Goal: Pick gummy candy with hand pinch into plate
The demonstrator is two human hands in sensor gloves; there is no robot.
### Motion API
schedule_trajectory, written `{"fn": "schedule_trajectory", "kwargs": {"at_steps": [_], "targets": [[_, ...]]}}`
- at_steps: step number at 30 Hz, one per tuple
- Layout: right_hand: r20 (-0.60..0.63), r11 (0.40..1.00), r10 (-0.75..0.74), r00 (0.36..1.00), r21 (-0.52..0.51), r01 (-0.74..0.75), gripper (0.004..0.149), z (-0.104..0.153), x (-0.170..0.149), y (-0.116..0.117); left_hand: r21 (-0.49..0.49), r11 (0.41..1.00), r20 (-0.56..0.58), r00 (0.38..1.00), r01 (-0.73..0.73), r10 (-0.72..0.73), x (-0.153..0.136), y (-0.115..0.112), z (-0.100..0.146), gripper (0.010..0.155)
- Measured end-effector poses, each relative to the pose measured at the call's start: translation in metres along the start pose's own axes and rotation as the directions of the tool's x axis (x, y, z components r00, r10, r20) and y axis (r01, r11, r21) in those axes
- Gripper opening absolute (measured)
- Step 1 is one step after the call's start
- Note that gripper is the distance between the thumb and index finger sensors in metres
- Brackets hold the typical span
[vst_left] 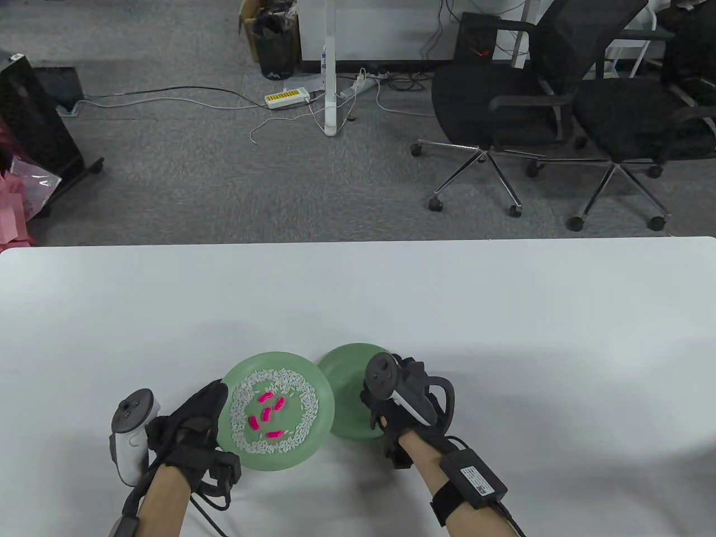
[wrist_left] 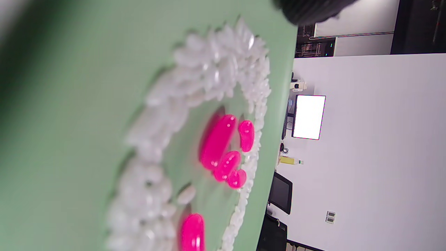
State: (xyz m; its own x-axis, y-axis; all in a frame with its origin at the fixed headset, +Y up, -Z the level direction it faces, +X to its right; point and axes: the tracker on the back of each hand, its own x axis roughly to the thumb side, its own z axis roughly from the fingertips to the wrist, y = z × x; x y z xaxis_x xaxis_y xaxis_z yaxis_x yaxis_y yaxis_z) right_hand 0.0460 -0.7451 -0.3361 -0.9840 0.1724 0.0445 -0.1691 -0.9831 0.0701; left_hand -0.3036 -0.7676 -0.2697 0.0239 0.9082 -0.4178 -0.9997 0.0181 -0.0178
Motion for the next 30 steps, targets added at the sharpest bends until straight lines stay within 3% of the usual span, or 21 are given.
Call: {"fn": "schedule_trajectory", "kwargs": {"at_steps": [7, 12, 17, 20, 24, 27, 30], "targets": [[0.007, 0.997, 0.082, 0.997, 0.006, -0.082, 0.04, -0.002, 0.007, 0.008, -0.005, 1.0, -0.002, 1.0, 0.002, -0.002, 0.0, -0.001, 0.0, 0.061], [-0.012, 0.989, 0.118, 0.993, -0.084, -0.119, 0.045, 0.0, 0.005, 0.006, -0.004, 1.0, -0.004, 1.0, 0.001, -0.001, 0.0, -0.001, 0.0, 0.061], [-0.005, 0.96, -0.072, 0.997, -0.273, 0.068, 0.045, 0.015, 0.015, -0.031, -0.003, 1.0, 0.001, 1.0, -0.003, 0.003, 0.0, -0.002, 0.0, 0.061], [0.068, 0.929, -0.178, 0.982, -0.318, 0.19, 0.047, 0.03, 0.035, -0.054, 0.003, 1.0, 0.001, 1.0, 0.0, 0.0, 0.0, -0.003, 0.0, 0.061], [0.234, 0.939, -0.205, 0.95, -0.225, 0.258, 0.049, 0.048, 0.078, -0.07, 0.016, 1.0, -0.004, 1.0, -0.001, 0.002, -0.002, -0.005, 0.0, 0.061], [0.302, 0.981, -0.122, 0.946, -0.107, 0.161, 0.052, 0.051, 0.111, -0.067, 0.02, 1.0, -0.005, 1.0, 0.002, -0.002, -0.003, -0.006, 0.001, 0.061], [0.324, 0.995, -0.012, 0.946, -0.092, 0.044, 0.049, 0.049, 0.131, -0.061, 0.027, 1.0, -0.005, 1.0, 0.016, -0.015, -0.003, -0.007, 0.001, 0.061]]}}
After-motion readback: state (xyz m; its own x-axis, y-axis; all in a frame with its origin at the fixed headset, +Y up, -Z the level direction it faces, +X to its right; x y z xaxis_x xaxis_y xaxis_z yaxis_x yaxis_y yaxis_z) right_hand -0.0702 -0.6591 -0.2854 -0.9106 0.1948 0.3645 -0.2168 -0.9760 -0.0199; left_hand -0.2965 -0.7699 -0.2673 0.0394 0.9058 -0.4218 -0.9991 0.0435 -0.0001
